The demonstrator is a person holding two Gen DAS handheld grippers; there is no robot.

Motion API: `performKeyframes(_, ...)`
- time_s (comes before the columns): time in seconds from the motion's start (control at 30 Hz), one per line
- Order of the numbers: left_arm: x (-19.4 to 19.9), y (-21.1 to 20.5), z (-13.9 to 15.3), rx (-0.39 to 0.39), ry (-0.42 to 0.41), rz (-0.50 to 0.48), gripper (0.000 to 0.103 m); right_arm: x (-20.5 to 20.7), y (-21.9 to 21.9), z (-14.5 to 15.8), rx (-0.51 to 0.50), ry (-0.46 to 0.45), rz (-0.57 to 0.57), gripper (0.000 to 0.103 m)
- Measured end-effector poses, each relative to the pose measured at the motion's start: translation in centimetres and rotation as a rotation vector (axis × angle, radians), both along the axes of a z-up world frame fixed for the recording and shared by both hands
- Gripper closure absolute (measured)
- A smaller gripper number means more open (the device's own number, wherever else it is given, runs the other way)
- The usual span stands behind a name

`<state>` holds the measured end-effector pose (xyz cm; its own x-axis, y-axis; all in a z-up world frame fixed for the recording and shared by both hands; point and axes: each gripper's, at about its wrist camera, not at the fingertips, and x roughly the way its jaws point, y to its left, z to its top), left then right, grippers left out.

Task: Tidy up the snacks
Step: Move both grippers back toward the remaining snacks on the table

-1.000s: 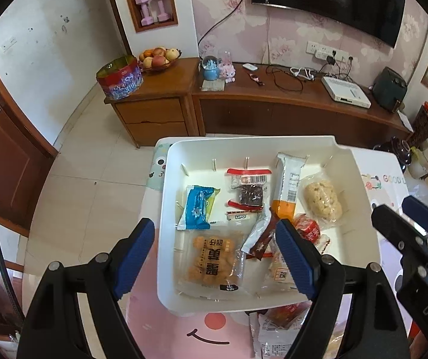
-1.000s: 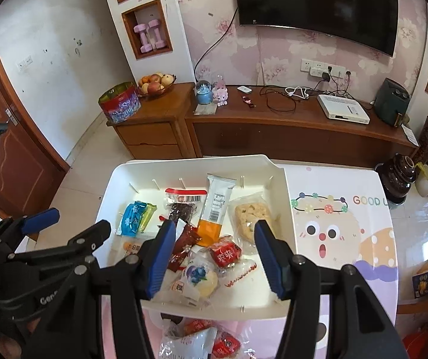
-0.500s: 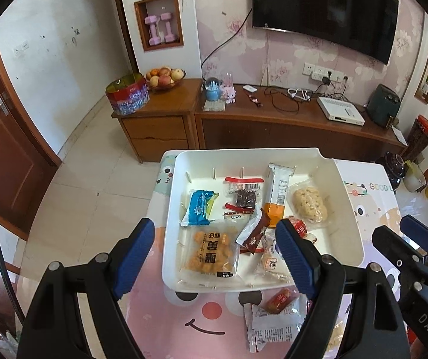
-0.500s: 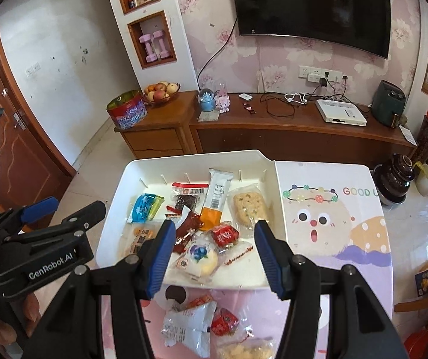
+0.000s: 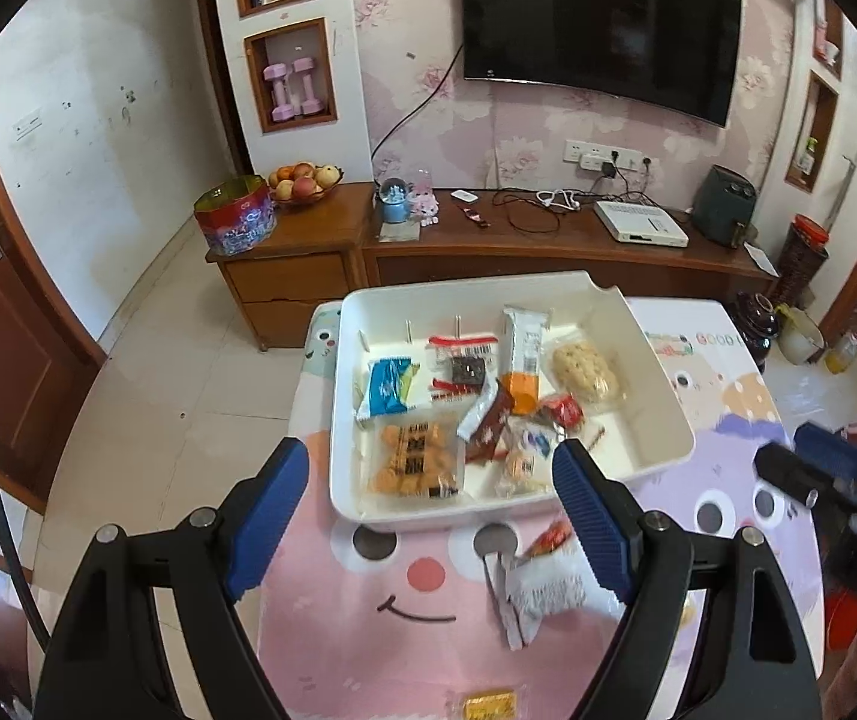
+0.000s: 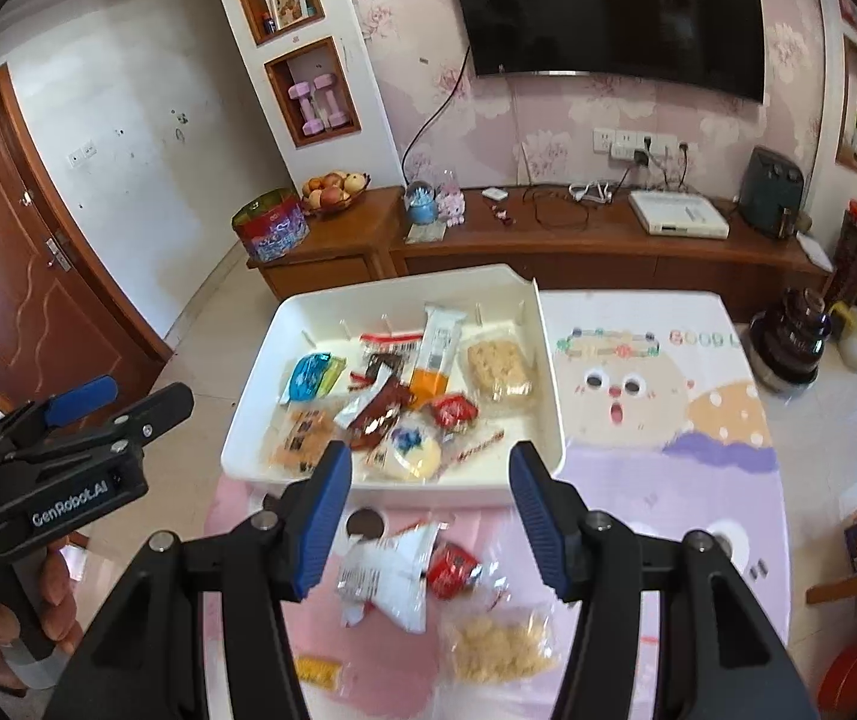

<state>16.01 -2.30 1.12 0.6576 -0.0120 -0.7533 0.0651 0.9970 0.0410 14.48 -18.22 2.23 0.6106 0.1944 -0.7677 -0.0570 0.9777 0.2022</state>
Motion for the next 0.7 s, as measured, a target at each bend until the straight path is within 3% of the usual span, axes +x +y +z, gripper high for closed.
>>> performKeyframes(0.3,-3.2,-1.1,-5.0,0.014,0.073,-0.127,0.020,-4.1,-3.0,-1.9,-0.042,0.028,-0.082,0.048)
performKeyframes(0.5,-4.3,-3.7,-8.7,0.071,0.120,-0.248,0.020,-6.5,-5.5,-5.0,-0.029,0.114,-0.162,0.048)
performKeyframes(0.7,-3.5,-6.3,-12.6,0.146,0.175,-0.372,0.020,-8.1,-5.4,-8.6,-0.034,0.187,-0.174,0.048)
